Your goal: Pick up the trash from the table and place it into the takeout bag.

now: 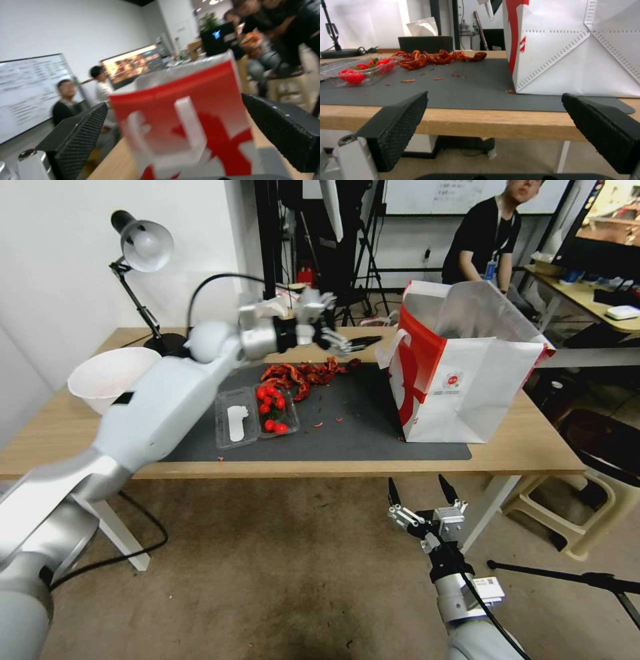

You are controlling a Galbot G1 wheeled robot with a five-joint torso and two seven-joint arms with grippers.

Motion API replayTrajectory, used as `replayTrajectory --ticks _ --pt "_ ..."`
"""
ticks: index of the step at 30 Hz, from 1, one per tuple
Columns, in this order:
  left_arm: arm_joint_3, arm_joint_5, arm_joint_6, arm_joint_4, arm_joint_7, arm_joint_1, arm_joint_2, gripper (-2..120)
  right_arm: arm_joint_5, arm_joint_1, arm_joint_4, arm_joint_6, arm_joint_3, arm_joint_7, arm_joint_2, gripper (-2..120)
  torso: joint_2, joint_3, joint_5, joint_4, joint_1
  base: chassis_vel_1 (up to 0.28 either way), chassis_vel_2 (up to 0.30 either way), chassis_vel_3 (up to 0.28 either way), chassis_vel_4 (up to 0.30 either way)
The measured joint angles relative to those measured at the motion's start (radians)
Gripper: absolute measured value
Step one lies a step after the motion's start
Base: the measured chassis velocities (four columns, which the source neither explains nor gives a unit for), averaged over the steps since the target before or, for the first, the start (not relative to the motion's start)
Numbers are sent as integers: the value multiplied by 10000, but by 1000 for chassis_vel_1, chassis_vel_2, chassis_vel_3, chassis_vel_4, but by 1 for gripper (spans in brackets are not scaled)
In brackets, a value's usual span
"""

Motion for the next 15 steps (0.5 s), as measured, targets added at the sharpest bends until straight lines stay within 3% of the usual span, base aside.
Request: replayTrajectory --ticks 5,6,8,9,12,13,15 --pt "-906 307 81 -634 -322 1114 485 100 -4 70 -13 -16 -48 -2 -12 100 0 0 0 -2 0 0 0 0 0" --pt "-1226 410 85 -908 -642 1574 684 100 -3 122 -16 -41 -87 -3 -29 100 0 0 -1 -1 0 0 0 0 0" --pt "-1906 711 181 -1596 -1860 2647 1023 100 -3 182 -29 -71 -146 -8 -38 100 0 0 -3 6 0 0 0 0 0" --pt "-1906 711 181 -1596 -1860 2647 1023 100 -3 182 -29 -71 -146 -8 -38 100 0 0 -3 6 0 0 0 0 0" --pt "-2484 909 215 -2643 -4669 4043 1319 100 -3 207 -44 -84 -172 -12 -28 100 0 -1 4 2 -1 0 0 0 0" --pt "-2484 909 215 -2643 -4669 4043 1319 100 -3 207 -44 -84 -172 -12 -28 100 0 -1 4 2 -1 0 0 0 0" --pt "-2805 1243 285 -3271 -6273 4941 1324 100 -5 192 -41 -84 -172 -11 -15 100 -1 0 5 3 -1 0 0 0 0"
